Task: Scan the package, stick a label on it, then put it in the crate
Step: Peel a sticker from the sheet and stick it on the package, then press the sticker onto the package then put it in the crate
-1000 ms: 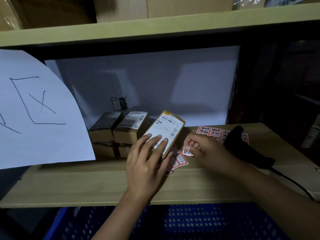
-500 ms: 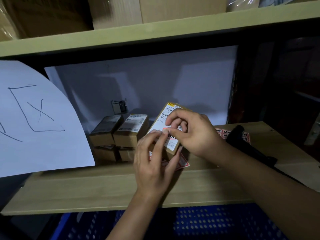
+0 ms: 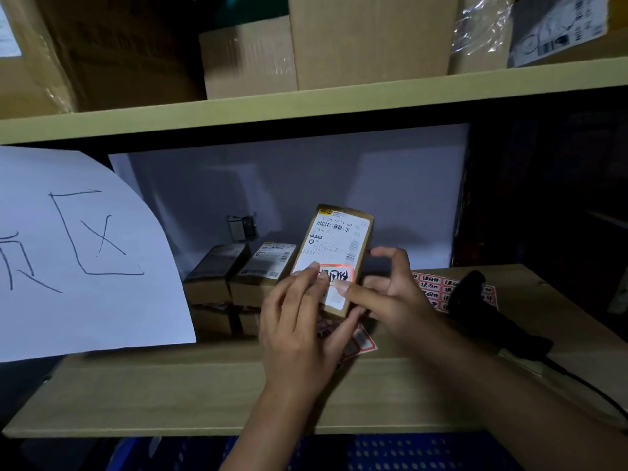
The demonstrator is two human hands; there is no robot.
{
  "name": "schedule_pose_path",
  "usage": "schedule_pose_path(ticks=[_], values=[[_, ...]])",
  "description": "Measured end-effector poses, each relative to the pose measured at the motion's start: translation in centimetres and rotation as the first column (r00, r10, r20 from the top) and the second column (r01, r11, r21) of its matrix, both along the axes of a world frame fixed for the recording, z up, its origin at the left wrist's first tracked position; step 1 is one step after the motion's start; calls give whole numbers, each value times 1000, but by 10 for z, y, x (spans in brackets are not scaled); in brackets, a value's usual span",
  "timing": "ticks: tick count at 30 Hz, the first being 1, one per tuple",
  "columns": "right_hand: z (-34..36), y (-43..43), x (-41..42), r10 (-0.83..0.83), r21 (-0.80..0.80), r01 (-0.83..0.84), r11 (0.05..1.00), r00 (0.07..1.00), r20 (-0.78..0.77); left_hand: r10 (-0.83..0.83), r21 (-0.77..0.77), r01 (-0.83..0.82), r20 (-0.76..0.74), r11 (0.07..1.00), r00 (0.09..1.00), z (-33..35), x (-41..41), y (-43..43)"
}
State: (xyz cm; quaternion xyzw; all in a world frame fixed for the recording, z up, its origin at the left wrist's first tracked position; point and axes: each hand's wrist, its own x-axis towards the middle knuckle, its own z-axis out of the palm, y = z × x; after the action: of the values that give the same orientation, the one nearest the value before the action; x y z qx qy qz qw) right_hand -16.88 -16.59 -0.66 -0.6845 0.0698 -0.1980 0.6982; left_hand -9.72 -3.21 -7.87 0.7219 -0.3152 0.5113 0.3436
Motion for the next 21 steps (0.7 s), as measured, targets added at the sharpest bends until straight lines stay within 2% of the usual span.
schedule_pose_path(ticks=[6, 9, 14, 16, 18, 21], values=[[10, -16, -11, 40, -21, -41, 999, 998, -50, 5, 257, -28, 89, 966, 996, 5, 7, 20], [9, -21, -11, 51, -17, -53, 998, 996, -74, -129, 271, 111, 48, 956, 990, 4, 8, 17], [2, -29, -21, 97, -19, -101, 995, 986, -134, -218, 274, 234, -87, 933, 972, 2, -6, 20], [-5, -28, -32, 72, -81, -84, 993, 988, -137, -243, 329, 270, -120, 905, 963, 1, -10, 27], [-13, -23, -46, 25, -208, -46, 977, 994, -106, -263, 379, 298, -141, 876, 954, -3, -19, 35], [-24, -13, -76, 10, -367, 4, 930, 999, 36, -273, 375, 328, -193, 867, 942, -5, -40, 47]])
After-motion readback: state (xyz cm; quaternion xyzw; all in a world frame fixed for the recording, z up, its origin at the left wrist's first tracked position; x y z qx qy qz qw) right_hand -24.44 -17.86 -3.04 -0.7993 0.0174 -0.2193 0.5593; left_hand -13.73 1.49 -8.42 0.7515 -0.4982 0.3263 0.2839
